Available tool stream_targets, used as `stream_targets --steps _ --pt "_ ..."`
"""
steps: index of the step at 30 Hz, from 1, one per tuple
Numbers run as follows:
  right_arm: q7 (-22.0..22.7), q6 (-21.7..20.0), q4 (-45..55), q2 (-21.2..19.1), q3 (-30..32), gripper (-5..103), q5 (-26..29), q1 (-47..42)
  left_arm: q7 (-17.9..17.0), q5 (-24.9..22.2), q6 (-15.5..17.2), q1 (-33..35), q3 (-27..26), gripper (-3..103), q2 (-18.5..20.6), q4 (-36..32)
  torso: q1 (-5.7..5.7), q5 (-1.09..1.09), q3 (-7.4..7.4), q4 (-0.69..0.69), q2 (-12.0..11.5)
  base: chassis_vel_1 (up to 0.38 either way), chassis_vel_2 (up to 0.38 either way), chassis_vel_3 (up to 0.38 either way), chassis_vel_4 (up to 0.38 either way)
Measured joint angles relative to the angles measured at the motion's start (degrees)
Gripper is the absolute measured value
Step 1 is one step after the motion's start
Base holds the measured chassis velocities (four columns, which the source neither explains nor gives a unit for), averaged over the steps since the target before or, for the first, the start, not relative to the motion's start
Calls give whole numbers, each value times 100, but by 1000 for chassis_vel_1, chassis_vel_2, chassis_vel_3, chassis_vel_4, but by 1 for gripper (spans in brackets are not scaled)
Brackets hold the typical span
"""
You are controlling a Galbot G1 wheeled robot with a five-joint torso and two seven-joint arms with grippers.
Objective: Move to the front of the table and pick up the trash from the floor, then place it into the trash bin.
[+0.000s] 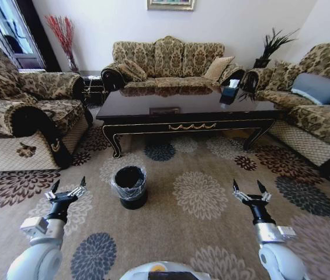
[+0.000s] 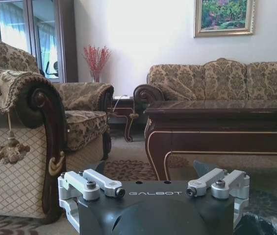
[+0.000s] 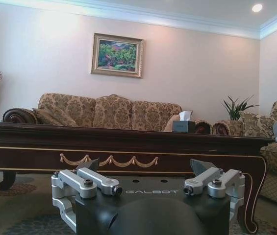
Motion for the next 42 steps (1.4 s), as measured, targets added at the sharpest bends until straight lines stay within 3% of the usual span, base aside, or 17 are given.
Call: stream_targets --steps 23,32,42 --pt "-114 249 53 185 -81 100 -123 -173 -22 -5 -136 271 -81 100 -121 -78 -1 1 -2 -1 0 228 -256 -228 260" --pt "-406 551 48 242 -53 100 -24 -179 -31 21 -129 348 -50 100 -174 -173 -4 -1 -4 0 1 324 -302 -312 318" --pt "-461 599 106 352 -36 100 -21 -224 -34 43 -117 369 -2 100 -202 -231 1 0 2 0 0 18 -17 -14 19"
